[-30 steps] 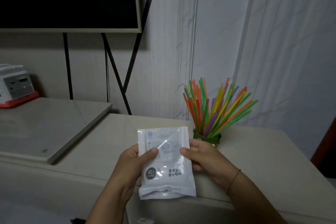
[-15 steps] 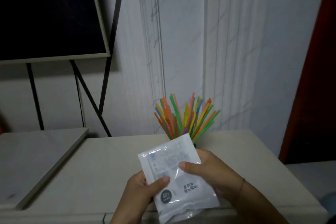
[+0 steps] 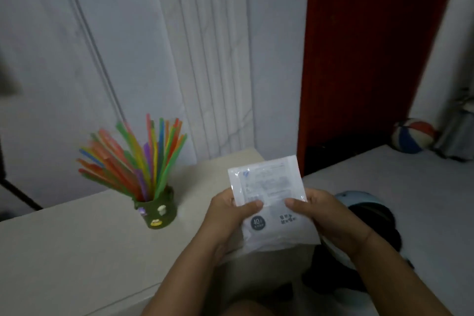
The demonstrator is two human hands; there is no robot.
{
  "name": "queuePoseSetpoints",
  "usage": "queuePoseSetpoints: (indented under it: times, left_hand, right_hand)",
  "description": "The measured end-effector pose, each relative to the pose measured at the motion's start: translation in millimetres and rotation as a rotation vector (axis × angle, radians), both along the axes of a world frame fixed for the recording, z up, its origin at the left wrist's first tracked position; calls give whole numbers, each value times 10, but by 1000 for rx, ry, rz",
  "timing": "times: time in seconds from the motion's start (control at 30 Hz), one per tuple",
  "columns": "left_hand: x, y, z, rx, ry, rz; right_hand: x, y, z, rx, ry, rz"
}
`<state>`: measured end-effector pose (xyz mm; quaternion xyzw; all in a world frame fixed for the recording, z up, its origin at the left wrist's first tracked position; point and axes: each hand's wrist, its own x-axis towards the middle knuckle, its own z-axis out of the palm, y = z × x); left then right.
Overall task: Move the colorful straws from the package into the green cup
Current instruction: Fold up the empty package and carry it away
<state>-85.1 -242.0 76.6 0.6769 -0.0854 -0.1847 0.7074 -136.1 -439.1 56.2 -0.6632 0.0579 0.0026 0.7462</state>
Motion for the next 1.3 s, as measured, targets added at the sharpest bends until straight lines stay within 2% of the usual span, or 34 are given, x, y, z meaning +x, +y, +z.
queuePoseSetpoints:
  times: [0.17,0.27,0.47,0.63,0.77,1.07,1.17,1.3]
  left_hand:
    - [139,-720,-113,179,-1,-214]
    - [175,-1063,-268,313,-23,-252]
    - [226,-1613,-516,390,-36,-343]
    - [233,-1891,-665,410,-89,-436]
    - [291,-1974,-786,398,-100,-474]
    - [371,-1930,-823,328,-50,-439]
    - [386,-1927,-841,298,-49,-440]
    - [393,-1928,-864,275,-62,-430]
  right_hand:
    - [-296,-636,-330,53,101,-285]
    - [-501,-993,-601,22,193,-415]
    - [-817,-1591,-1189,98,404,-665]
    - [-700,-1874,-1595,73,527,-850]
    - [-352,-1942,-1744,32,540,-919]
    - [177,-1821,-1929,-336,605,-960]
    - [238,-1808,-1934,-374,664,-938]
    - [179,-1799,-1900,-384,618,-930]
